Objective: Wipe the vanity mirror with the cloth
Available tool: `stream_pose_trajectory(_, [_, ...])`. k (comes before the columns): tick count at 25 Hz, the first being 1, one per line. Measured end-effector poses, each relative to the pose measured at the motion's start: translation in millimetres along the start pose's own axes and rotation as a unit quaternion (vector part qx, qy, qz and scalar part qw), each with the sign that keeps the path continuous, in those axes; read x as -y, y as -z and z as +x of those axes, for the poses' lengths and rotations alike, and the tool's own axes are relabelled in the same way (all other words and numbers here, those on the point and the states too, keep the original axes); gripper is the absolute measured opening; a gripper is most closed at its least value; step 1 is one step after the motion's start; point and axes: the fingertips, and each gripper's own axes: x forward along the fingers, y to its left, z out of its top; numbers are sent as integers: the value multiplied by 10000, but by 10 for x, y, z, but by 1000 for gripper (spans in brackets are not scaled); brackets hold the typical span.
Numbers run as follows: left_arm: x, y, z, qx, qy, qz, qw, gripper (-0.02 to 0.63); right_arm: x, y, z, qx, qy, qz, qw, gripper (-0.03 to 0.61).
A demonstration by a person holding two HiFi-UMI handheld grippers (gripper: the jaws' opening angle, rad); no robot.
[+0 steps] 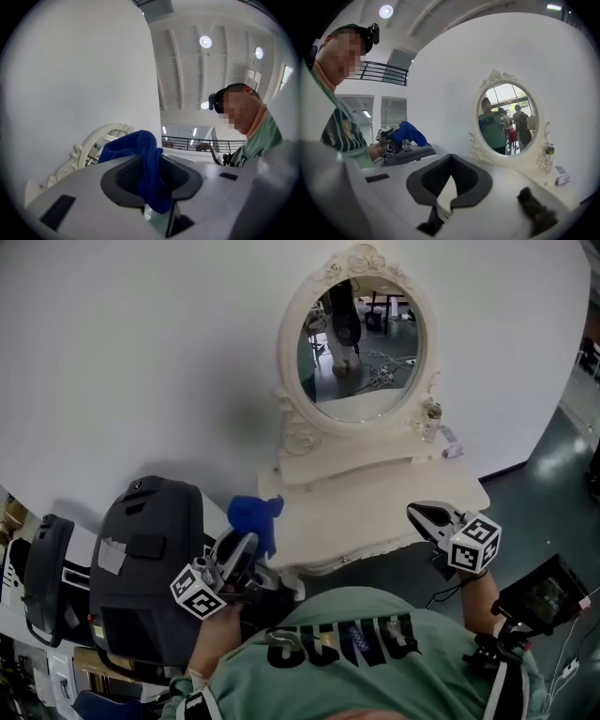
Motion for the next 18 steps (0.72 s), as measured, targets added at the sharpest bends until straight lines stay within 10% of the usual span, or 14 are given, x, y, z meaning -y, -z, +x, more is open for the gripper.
stream_pose_trajectory(18, [-273, 608, 1455, -463, -464, 572, 9962, 121, 1387, 159, -35, 27, -580, 672, 9961, 12])
